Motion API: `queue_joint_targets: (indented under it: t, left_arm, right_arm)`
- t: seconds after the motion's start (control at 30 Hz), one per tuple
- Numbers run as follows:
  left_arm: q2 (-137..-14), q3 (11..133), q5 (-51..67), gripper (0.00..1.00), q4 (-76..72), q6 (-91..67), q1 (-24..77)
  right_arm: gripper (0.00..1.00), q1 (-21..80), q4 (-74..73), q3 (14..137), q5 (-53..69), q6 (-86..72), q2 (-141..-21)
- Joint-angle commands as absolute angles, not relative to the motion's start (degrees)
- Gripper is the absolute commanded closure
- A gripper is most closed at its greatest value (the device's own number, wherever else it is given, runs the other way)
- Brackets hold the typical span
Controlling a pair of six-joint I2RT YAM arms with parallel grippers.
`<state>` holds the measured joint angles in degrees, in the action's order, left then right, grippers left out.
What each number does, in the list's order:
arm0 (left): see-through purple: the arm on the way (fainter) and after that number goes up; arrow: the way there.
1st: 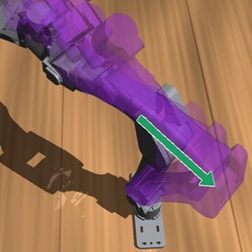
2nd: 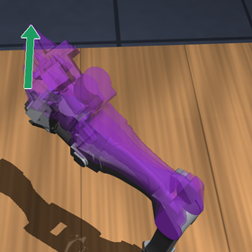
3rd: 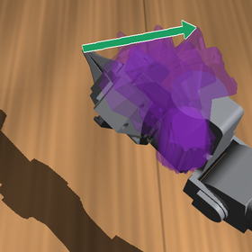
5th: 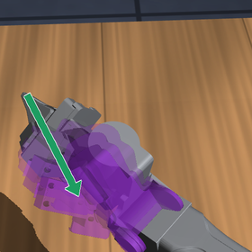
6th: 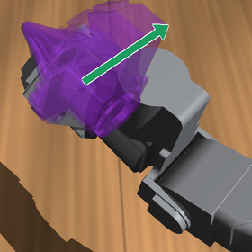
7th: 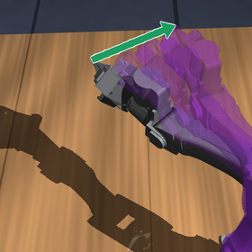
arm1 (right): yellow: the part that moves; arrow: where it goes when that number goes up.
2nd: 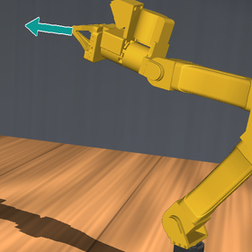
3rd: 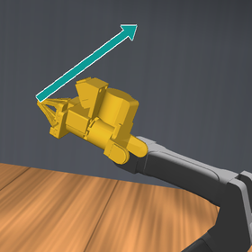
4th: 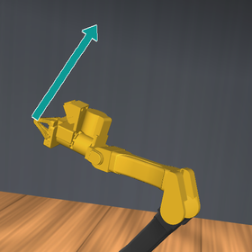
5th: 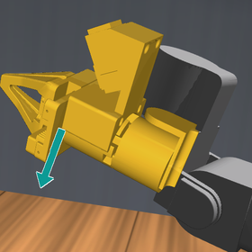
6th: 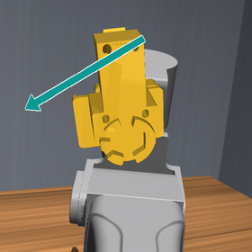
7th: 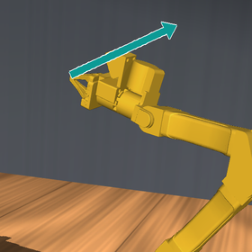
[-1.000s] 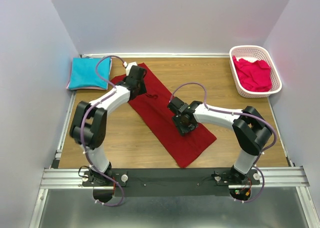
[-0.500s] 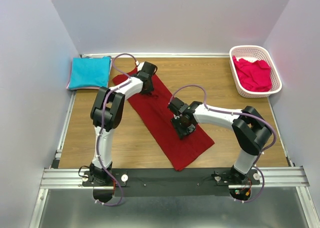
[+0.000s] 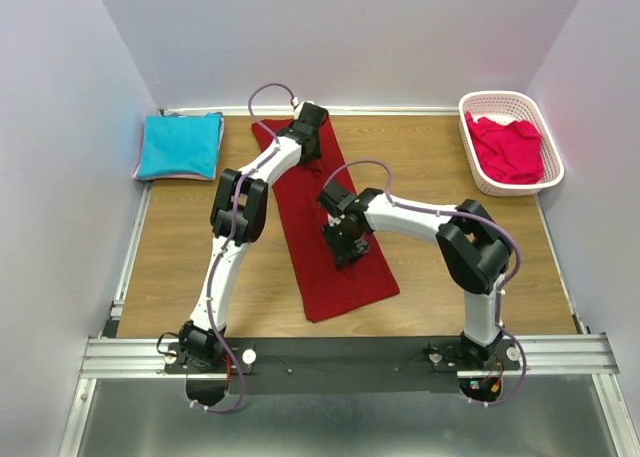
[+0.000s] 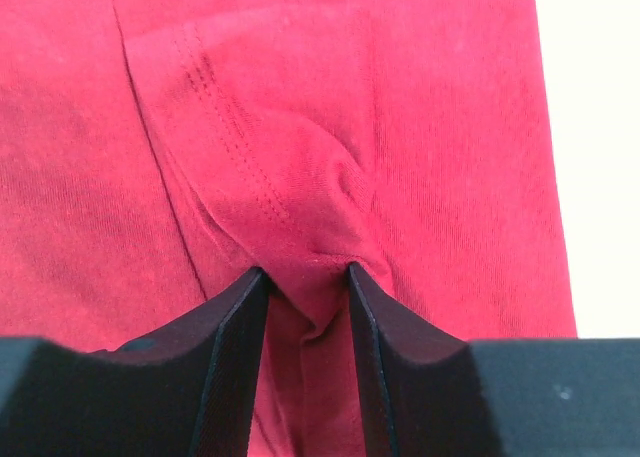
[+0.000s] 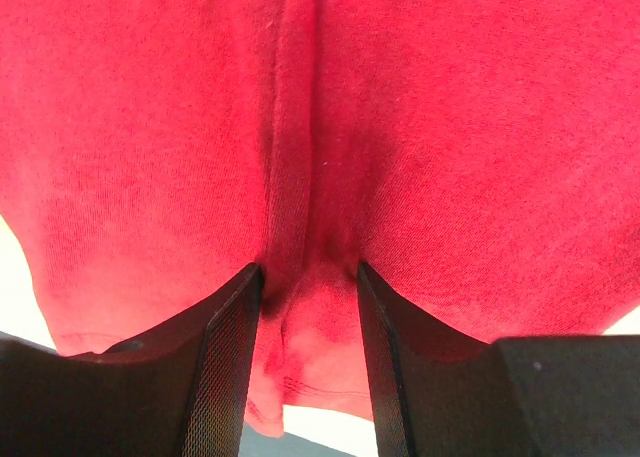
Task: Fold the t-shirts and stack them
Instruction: Fold the tshirt
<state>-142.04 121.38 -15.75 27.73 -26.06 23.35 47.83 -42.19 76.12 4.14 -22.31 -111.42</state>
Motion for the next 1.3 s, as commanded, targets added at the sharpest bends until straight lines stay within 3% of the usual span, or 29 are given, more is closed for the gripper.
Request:
queue_joint_targets:
  t: [0.0, 0.23, 0.5, 0.73, 0.9, 1.03, 1.27]
  left_arm:
    - [-146.9, 127.7, -13.8, 0.54, 29.2, -22.8, 21.7]
    - [-146.6, 131.1, -9.8, 0.46, 25.4, -23.2, 19.4]
    - [-131.5, 120.3, -8.2, 0.28, 20.5, -24.9, 19.2]
    - [-112.4, 105.4, -10.4, 0.28, 22.8, -27.2, 21.0]
    - [-101.1, 89.2, -9.8, 0.36, 22.5, -30.3, 24.0]
    - [-101.1, 86.0, -11.2, 0.4, 21.0, -33.0, 25.3]
    - [-111.8, 91.7, -15.6, 0.41, 17.8, -45.0, 25.2]
  right_arm:
    - [0.49, 48.1, -40.4, 77.5, 4.5, -22.9, -118.7]
    - [0.48, 47.8, -40.8, 81.1, 1.5, -21.7, -120.2]
    - [0.33, 47.8, -41.3, 82.6, 2.8, -22.2, -110.6]
    - [0.32, 45.5, -42.0, 75.0, 0.4, -24.1, -99.9]
    - [0.34, 42.7, -41.9, 66.6, -1.8, -24.5, -94.8]
    - [0.36, 41.7, -41.7, 63.6, -3.3, -24.6, -92.2]
    - [0.36, 41.0, -41.1, 60.6, -4.2, -26.1, -88.2]
